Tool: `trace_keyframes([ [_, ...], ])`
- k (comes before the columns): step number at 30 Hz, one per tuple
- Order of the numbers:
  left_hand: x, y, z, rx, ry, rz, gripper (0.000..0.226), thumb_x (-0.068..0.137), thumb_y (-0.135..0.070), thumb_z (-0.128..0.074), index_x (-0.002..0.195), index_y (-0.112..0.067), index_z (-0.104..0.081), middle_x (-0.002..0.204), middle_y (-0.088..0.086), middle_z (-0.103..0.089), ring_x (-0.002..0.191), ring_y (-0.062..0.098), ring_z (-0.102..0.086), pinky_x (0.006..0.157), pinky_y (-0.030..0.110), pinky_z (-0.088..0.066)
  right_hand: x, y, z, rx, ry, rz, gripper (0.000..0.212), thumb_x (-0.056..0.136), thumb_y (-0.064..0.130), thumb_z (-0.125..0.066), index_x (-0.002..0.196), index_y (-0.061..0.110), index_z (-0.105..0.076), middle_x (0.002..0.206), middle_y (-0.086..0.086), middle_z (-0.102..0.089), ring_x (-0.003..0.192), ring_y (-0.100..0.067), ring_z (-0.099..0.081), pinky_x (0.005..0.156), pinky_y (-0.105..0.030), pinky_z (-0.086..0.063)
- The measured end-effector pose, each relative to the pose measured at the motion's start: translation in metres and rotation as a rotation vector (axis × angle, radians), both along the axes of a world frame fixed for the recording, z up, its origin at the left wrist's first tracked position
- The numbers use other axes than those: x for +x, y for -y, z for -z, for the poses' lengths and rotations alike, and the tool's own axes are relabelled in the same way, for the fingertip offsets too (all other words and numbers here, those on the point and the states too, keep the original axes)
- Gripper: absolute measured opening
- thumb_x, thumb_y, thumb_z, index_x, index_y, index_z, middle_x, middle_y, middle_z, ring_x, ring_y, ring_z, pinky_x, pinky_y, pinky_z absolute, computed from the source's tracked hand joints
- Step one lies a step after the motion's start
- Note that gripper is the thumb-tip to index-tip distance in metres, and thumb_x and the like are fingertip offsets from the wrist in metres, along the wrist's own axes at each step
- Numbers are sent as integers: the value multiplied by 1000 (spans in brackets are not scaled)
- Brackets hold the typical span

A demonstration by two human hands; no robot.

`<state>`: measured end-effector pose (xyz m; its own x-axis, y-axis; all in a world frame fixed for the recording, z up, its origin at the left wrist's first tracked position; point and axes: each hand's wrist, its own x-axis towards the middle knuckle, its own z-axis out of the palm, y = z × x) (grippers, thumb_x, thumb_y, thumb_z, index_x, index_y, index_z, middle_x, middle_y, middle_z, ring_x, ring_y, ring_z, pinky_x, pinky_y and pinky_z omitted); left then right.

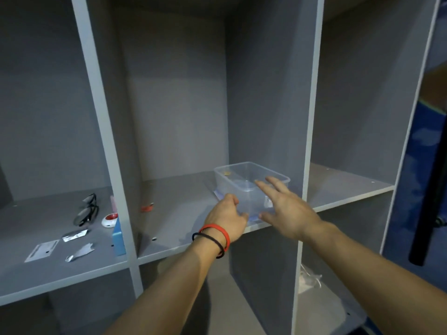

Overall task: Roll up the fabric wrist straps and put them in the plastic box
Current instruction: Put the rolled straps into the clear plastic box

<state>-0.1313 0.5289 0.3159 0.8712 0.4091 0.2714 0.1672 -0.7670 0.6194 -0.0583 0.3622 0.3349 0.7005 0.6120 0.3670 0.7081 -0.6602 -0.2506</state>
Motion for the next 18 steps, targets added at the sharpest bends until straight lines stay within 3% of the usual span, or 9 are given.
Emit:
trace_keyframes([
  [5,3,-1,12,83,-35,-20,39,84,-36,-71,118,-22,-57,119,1,-65,107,24,-63,91,33,-51,7,-13,-3,0,70,23,46,98,27,-59,141,29,-43,139,0,-36,111,-32,-59,91,-41,-50],
  [9,1,0,13,93,-10,-59,37,85,-42,-72,111,-18,-62,116,3,-65,107,25,-63,88,32,-51,1,-1,-10,109,158,33,17,102,29,-54,117,25,-47,119,0,-41,86,-30,-58,76,-41,-51],
  [13,-1,-1,13,55,1,-44,46,87,-38,-71,127,-18,-61,132,1,-58,119,22,-59,99,29,-45,-10,27,-13,135,203,-24,15,102,33,-55,111,28,-45,113,5,-39,84,-27,-57,76,-41,-52],
  [18,-14,8,6,-269,377,-55,35,95,1,-51,127,-10,-60,127,10,-65,117,27,-62,100,27,-43,-31,90,-11,164,211,-89,19,99,32,-60,111,32,-45,113,6,-40,86,-25,-60,79,-44,-52],
])
